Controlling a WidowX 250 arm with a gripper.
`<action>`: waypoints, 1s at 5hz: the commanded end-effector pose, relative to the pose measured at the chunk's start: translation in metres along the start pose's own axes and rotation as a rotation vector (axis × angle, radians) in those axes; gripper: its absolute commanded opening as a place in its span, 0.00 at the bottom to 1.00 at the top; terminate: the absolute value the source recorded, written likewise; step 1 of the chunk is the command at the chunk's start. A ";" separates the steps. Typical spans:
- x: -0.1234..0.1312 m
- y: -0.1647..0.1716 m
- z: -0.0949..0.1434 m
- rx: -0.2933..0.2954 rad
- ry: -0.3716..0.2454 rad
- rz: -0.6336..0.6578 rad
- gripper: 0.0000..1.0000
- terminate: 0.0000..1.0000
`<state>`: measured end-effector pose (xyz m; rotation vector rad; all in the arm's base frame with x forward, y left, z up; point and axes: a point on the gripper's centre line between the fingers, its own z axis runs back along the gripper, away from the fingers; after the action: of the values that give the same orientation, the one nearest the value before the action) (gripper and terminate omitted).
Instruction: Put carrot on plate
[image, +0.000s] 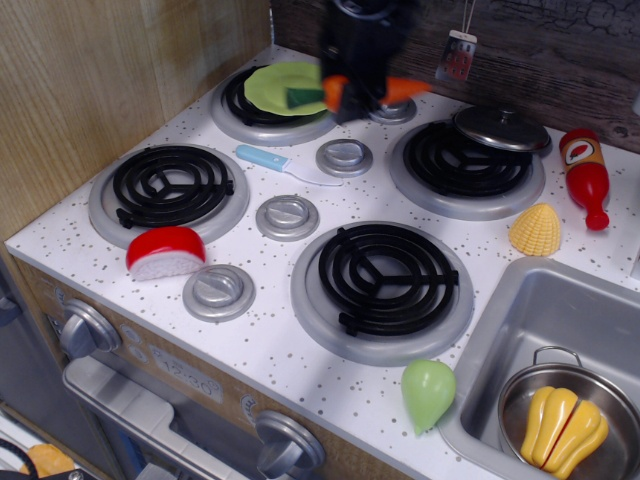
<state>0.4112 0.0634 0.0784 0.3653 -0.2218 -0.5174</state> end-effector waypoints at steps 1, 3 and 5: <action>0.000 0.046 0.014 0.216 -0.078 0.349 0.00 0.00; -0.020 0.083 -0.005 0.237 -0.084 0.361 0.00 0.00; -0.024 0.096 -0.013 0.273 -0.186 0.264 1.00 0.00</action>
<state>0.4321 0.1522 0.0804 0.5179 -0.4727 -0.2494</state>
